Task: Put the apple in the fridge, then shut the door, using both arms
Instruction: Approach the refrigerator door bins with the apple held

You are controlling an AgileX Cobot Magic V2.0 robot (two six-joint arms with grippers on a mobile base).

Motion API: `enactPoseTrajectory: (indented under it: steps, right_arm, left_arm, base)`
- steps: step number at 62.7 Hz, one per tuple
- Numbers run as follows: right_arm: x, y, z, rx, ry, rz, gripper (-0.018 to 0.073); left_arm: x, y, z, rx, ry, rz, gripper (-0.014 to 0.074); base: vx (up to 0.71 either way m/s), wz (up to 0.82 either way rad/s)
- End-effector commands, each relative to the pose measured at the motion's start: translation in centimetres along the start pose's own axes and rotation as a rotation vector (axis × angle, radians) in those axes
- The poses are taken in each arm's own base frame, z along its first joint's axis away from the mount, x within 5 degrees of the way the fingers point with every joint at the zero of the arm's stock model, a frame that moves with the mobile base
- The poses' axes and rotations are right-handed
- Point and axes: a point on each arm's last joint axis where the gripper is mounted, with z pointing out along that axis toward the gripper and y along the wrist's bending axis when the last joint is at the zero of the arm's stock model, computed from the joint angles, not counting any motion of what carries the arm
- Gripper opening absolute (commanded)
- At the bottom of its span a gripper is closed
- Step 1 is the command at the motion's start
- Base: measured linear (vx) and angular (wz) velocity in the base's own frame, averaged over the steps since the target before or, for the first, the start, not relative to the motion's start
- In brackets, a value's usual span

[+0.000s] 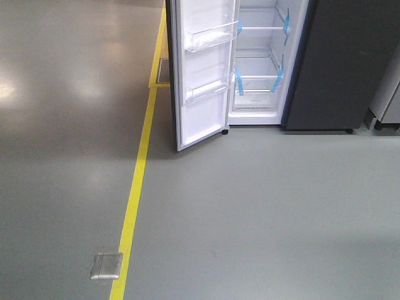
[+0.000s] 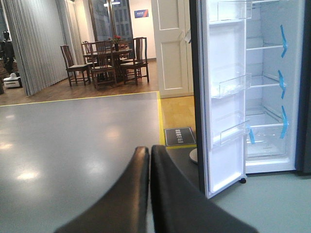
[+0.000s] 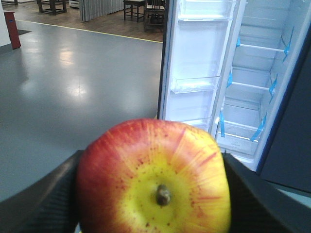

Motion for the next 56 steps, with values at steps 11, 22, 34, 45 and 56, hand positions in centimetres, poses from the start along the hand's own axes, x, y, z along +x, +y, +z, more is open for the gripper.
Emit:
enactPoseTrajectory:
  steps: [11, 22, 34, 45, 56]
  right_arm:
    - [-1.3, -0.2, -0.47, 0.033, -0.094, 0.005, -0.0006]
    - [-1.3, -0.2, -0.47, 0.033, -0.094, 0.005, -0.0006]
    - [-1.3, -0.2, -0.47, 0.033, -0.094, 0.005, -0.0006]
    - [-1.3, -0.2, -0.47, 0.033, -0.094, 0.005, -0.0006]
    - [-1.3, -0.2, -0.47, 0.033, -0.094, 0.005, -0.0006]
  left_arm:
    - [-0.06, 0.12, -0.08, -0.014, -0.069, -0.005, -0.0006]
    - [-0.06, 0.12, -0.08, -0.014, -0.069, -0.005, -0.0006]
    - [-0.06, 0.12, -0.08, -0.014, -0.069, -0.005, -0.0006]
    - [-0.06, 0.12, -0.08, -0.014, -0.069, -0.005, -0.0006]
    - [-0.06, 0.12, -0.08, -0.014, -0.069, -0.005, -0.0006]
  base:
    - [0.32, -0.01]
    - [0.31, -0.01]
    - [0.3, -0.01]
    - [0.29, -0.01]
    - [0.28, 0.0]
